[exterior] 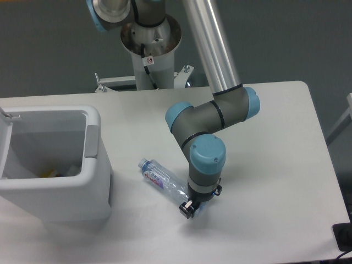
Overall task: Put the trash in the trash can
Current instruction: 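Close the gripper around the bottle's middle and lift it, then carry the bottle over the white bin and release it inside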
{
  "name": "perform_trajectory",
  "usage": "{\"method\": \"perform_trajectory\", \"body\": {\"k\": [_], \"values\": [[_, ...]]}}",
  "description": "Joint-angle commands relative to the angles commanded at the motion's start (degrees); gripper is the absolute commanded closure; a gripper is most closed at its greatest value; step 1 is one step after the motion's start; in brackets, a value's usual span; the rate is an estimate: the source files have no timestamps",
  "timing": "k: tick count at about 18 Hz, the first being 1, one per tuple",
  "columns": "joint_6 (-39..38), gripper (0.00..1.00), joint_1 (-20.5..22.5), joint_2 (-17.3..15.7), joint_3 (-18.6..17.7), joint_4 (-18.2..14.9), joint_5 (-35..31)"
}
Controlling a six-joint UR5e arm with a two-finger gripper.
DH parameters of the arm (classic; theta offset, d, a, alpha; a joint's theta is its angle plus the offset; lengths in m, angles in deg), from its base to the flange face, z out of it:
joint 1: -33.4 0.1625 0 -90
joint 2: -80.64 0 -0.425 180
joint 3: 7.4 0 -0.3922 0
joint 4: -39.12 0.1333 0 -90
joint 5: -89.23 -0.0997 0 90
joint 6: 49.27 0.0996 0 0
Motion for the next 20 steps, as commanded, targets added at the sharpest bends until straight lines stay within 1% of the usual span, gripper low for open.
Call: {"method": "perform_trajectory", "body": {"k": [3, 7, 10, 12, 14, 15, 16, 18, 19, 20], "values": [[0.0, 0.41, 0.0, -0.09, 0.0, 0.0, 0.0], [0.17, 0.41, 0.0, -0.53, 0.09, -0.09, -0.09], [1.14, 0.41, -0.09, -3.59, 1.31, 0.17, -2.19], [1.76, 0.41, -0.35, -6.23, 4.99, 0.35, -2.11], [2.19, 0.41, -0.26, -7.82, 8.07, 1.84, -1.85], [2.63, 0.41, -0.09, -8.61, 9.22, 2.89, -1.76], [3.25, 0.41, -0.09, -9.57, 11.14, 4.29, -1.58], [3.6, 0.42, -0.09, -11.16, 13.44, 6.14, -0.71], [3.6, 0.45, -0.26, -11.86, 14.4, 7.46, 0.25], [3.6, 0.45, -0.35, -12.91, 15.46, 9.47, 2.09]]}}
